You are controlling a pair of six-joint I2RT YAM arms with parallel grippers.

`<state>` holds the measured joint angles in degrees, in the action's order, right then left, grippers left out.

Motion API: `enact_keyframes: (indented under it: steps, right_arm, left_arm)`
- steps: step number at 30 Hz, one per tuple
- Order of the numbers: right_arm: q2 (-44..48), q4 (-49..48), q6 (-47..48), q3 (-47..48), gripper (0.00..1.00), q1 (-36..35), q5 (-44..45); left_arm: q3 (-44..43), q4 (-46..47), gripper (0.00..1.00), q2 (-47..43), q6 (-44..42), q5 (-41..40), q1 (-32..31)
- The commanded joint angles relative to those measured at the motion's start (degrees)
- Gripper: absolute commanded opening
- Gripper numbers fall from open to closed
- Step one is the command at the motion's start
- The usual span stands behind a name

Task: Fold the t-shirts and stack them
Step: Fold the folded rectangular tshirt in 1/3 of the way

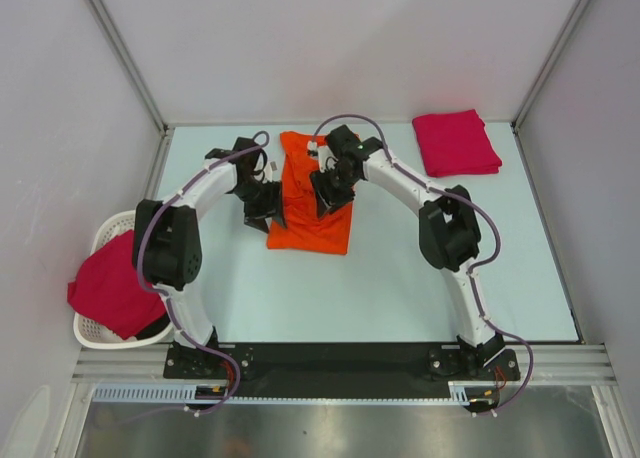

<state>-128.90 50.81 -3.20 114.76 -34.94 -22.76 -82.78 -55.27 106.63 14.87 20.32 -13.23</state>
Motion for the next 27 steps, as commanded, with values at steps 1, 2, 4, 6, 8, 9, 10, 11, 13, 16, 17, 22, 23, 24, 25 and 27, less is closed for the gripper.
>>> enact_keyframes:
  steps: [1, 2, 4, 6, 8, 9, 10, 11, 13, 16, 17, 22, 23, 24, 25, 27]
  right_arm:
    - [-1.78, 2.27, 1.52, 4.85, 0.47, -0.04, -1.85]
    - [-2.05, 2.89, 2.05, 5.64, 0.47, -0.65, -0.71]
    - [-2.32, 2.81, 2.67, 5.91, 0.47, -1.10, 1.13]
    - [-2.76, 2.81, 3.11, 6.44, 0.48, -2.32, 4.91]
    - [-4.77, 3.42, 3.03, 8.45, 0.48, -2.94, 4.66]
    - [-5.48, 3.86, 2.77, 9.51, 0.47, -3.20, 4.14]
    - [-6.44, 4.91, 2.68, 11.34, 0.48, -3.38, 3.78]
    - [-7.32, 5.00, 2.67, 11.62, 0.48, -3.90, 3.61]
    - [-7.50, 5.00, 2.94, 11.54, 0.48, -4.52, 3.86]
    - [-7.77, 4.83, 3.03, 10.92, 0.48, -5.49, 5.27]
    - [-7.94, 4.74, 3.11, 10.75, 0.48, -5.58, 6.14]
    - [-8.82, 5.09, 2.94, 10.75, 0.44, -6.02, 8.43]
    - [-8.91, 5.18, 2.85, 10.75, 0.30, -6.11, 8.87]
    - [-9.00, 4.92, 2.50, 10.83, 0.18, -6.11, 9.49]
    - [-9.09, 4.92, 2.24, 11.10, 0.06, -6.11, 10.19]
    - [-9.17, 4.74, 1.71, 11.54, 0.00, -6.02, 10.89]
  left_arm:
    - [0.43, -0.02, 0.59, 0.16, -1.69, 0.95, 0.58]
    - [0.26, -0.02, 0.58, 0.07, -1.69, 0.95, 0.67]
    - [0.25, -0.10, 0.58, -0.02, -1.87, 0.69, 0.67]
    - [0.34, -0.19, 0.59, 0.07, -1.95, 0.78, 0.93]
    - [0.52, -0.28, 0.58, -0.02, -2.13, 0.95, 1.10]
    - [0.69, -0.28, 0.59, -0.02, -2.22, 0.87, 1.28]
    - [0.78, -0.37, 0.59, -0.10, -2.22, 0.78, 1.46]
    - [0.96, -0.28, 0.59, -0.11, -2.22, 0.78, 1.54]
    - [1.22, -0.28, 0.58, -0.54, -2.31, 0.87, 1.98]
    - [1.40, -0.37, 0.59, -0.72, -2.66, 0.95, 2.51]
    - [1.48, -0.37, 0.58, -0.63, -3.00, 1.13, 2.69]
    - [1.49, -0.46, 0.59, -0.63, -3.45, 1.22, 3.21]
    - [1.57, -0.37, 0.58, -0.63, -3.45, 1.22, 3.30]
    - [1.66, -0.37, 0.59, -0.72, -3.53, 1.22, 3.30]
    - [1.66, -0.46, 0.59, -0.63, -3.45, 1.30, 3.39]
    - [1.66, -0.46, 0.58, -0.72, -3.62, 1.30, 3.56]
